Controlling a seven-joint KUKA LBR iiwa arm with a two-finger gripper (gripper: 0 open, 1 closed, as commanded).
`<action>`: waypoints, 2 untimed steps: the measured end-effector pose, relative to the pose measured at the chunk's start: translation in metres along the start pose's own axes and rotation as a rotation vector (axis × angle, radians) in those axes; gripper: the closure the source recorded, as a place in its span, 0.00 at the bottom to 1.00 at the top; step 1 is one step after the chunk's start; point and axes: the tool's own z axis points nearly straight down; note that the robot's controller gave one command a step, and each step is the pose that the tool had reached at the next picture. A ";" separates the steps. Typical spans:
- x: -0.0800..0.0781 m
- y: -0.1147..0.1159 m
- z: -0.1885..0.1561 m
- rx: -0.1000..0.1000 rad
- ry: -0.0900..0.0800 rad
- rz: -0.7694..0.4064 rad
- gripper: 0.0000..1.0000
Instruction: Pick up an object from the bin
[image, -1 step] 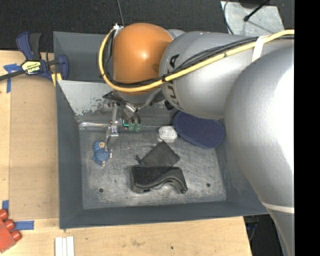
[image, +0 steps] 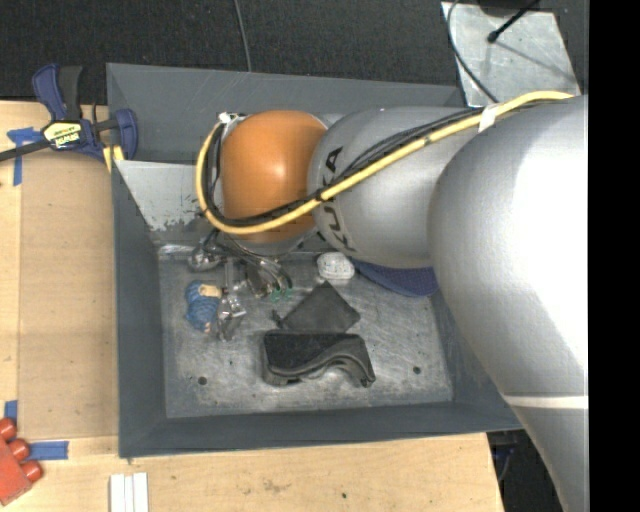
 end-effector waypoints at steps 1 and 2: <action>-0.002 0.000 -0.003 -0.001 -0.005 0.002 1.00; 0.015 -0.008 -0.064 -0.001 -0.012 0.103 1.00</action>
Offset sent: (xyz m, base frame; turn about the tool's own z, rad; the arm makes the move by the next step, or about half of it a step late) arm 0.0000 0.0000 0.0000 0.0000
